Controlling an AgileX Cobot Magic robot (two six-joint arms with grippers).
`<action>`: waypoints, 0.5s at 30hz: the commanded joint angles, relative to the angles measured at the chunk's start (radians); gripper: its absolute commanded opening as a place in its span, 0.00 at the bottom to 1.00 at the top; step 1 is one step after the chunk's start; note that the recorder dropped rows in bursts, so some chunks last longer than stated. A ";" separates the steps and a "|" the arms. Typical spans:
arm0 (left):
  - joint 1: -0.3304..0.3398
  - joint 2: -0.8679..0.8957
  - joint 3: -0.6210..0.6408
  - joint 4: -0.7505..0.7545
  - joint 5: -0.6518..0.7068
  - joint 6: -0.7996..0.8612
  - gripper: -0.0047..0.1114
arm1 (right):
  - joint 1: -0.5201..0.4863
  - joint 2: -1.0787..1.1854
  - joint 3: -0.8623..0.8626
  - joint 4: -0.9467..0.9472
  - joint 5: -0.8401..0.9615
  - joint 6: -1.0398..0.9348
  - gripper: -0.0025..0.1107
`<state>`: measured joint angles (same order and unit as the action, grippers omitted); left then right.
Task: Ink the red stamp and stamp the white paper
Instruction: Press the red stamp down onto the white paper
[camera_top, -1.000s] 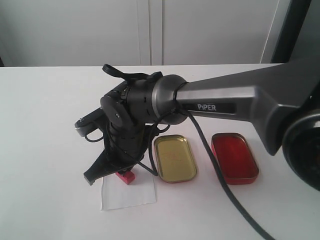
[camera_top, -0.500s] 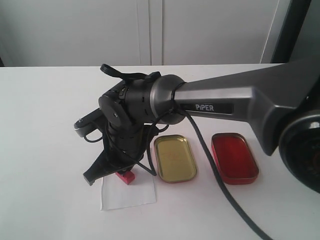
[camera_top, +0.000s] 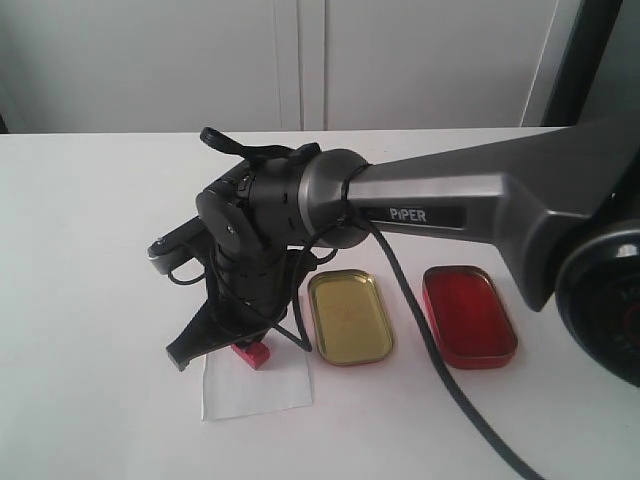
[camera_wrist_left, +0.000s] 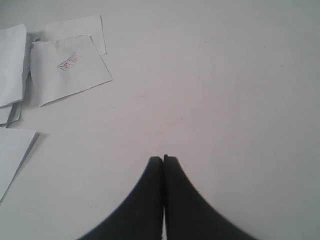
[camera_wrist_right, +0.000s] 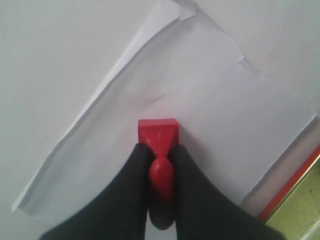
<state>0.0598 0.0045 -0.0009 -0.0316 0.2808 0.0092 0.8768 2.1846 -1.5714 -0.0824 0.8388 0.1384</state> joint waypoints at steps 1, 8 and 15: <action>-0.003 -0.005 0.001 -0.005 -0.004 -0.009 0.04 | -0.001 0.097 0.044 0.001 0.049 -0.003 0.02; -0.003 -0.005 0.001 -0.005 -0.004 -0.009 0.04 | -0.001 0.097 0.044 0.003 0.049 -0.001 0.02; -0.003 -0.005 0.001 -0.005 -0.004 -0.009 0.04 | -0.001 0.097 0.044 0.001 0.054 -0.001 0.02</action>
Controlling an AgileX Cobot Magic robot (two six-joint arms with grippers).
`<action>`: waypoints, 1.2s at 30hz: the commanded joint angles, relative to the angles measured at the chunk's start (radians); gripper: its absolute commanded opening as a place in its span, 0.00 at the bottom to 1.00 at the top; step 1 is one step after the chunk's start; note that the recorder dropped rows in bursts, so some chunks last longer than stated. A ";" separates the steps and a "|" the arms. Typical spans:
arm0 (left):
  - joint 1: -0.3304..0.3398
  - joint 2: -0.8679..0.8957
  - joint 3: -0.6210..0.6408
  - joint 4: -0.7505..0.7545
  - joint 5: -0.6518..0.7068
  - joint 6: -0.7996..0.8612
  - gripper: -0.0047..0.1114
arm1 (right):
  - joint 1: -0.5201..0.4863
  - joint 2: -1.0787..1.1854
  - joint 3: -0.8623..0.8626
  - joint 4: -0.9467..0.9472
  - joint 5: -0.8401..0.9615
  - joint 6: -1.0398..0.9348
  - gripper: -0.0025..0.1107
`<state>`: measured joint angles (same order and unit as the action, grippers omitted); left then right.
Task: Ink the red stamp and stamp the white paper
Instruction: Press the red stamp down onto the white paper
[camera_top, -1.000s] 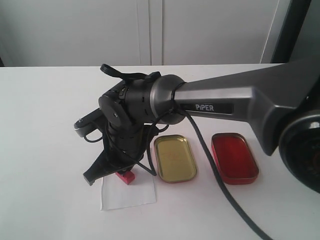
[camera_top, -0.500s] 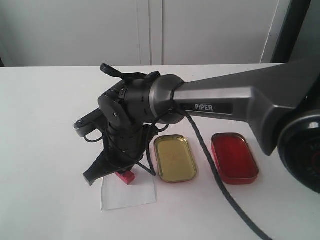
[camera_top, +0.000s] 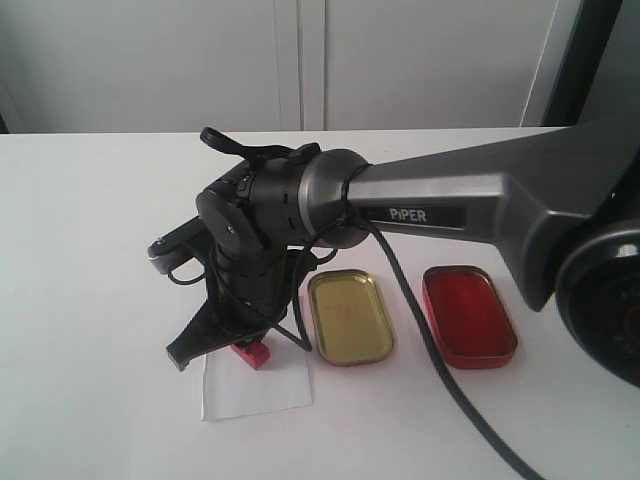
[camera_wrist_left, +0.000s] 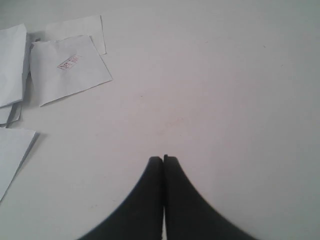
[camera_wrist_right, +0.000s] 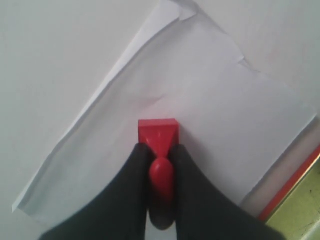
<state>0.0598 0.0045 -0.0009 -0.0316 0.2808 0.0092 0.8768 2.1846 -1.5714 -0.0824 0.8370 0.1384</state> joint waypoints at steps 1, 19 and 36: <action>-0.003 -0.005 0.001 -0.005 -0.004 -0.009 0.04 | -0.001 0.097 0.044 0.001 0.058 -0.001 0.02; -0.003 -0.005 0.001 -0.005 -0.004 -0.009 0.04 | -0.001 0.099 0.048 0.003 0.053 0.000 0.02; -0.003 -0.005 0.001 -0.005 -0.004 -0.009 0.04 | -0.001 0.099 0.048 0.003 0.039 -0.003 0.02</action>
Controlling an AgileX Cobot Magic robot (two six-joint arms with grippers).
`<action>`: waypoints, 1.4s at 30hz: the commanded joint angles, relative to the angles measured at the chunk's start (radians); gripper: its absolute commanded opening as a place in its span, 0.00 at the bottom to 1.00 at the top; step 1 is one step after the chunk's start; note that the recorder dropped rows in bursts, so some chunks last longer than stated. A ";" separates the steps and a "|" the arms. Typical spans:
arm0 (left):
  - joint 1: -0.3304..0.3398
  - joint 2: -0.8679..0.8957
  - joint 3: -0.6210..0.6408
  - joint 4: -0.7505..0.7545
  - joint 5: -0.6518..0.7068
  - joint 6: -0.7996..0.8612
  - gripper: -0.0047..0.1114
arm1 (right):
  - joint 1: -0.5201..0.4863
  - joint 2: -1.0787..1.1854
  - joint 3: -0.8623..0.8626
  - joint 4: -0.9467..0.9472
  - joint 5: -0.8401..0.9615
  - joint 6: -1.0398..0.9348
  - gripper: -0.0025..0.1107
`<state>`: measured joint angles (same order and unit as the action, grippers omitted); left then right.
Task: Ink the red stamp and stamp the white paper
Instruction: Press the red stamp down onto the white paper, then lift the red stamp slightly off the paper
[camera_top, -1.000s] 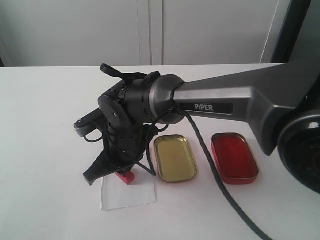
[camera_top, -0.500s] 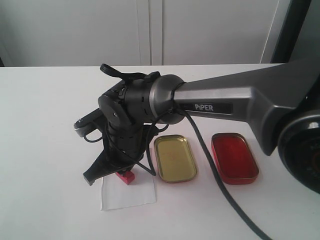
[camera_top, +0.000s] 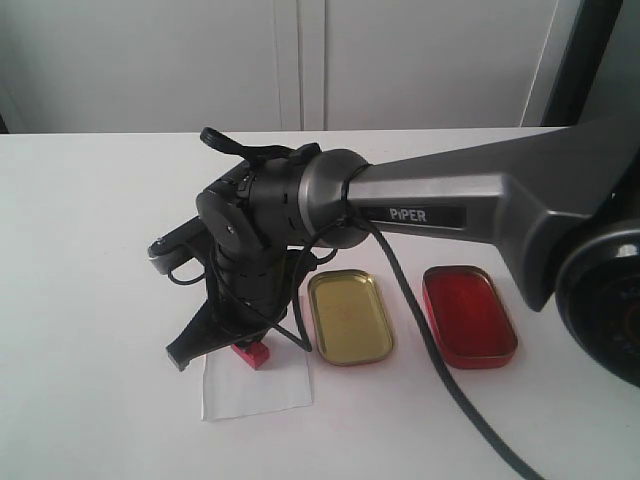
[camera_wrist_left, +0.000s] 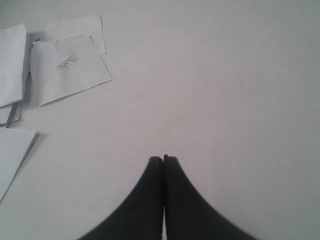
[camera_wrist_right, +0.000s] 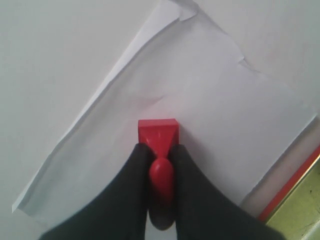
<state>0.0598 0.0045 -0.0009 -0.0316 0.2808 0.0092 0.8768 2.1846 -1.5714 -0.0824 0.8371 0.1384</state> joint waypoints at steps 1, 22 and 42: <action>-0.003 -0.005 0.001 -0.005 -0.004 -0.009 0.04 | -0.001 0.099 0.048 0.003 0.038 -0.003 0.02; -0.003 -0.005 0.001 -0.005 -0.004 -0.009 0.04 | -0.001 0.010 0.048 0.003 0.011 0.007 0.02; -0.003 -0.005 0.001 -0.005 -0.004 -0.009 0.04 | -0.001 -0.068 0.046 -0.001 0.015 0.009 0.02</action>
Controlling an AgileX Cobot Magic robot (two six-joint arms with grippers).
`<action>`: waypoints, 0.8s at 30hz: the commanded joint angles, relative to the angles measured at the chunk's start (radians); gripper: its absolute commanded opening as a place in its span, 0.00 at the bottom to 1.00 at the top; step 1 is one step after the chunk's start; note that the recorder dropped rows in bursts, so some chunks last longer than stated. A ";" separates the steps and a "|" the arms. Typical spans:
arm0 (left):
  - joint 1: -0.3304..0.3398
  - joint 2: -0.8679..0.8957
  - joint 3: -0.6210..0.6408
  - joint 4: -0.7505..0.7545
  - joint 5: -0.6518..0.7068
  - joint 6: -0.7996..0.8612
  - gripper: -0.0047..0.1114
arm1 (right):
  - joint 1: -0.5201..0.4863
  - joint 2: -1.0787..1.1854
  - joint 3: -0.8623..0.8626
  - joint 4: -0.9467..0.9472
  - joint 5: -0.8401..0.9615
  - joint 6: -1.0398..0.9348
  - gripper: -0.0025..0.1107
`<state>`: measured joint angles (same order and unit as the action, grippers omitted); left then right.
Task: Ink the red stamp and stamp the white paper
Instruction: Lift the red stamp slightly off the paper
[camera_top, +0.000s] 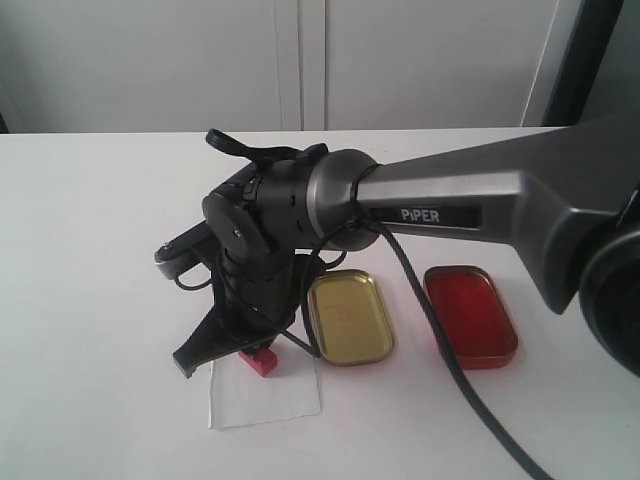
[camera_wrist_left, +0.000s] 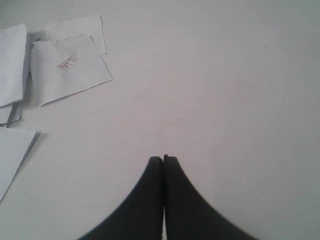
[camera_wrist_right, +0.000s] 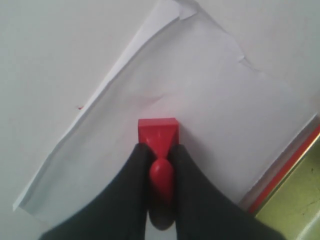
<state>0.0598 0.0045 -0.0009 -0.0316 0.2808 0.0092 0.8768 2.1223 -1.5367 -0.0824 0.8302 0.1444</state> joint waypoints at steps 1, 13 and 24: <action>-0.003 -0.005 0.001 -0.005 -0.004 -0.009 0.04 | -0.001 -0.006 0.011 -0.001 0.017 0.003 0.02; -0.003 -0.005 0.001 -0.005 -0.004 -0.009 0.04 | -0.001 -0.008 0.011 -0.001 0.016 0.016 0.02; -0.003 -0.005 0.001 -0.005 -0.004 -0.009 0.04 | -0.001 -0.008 0.011 -0.001 0.010 0.016 0.02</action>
<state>0.0598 0.0045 -0.0009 -0.0316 0.2808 0.0092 0.8768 2.1209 -1.5367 -0.0824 0.8282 0.1559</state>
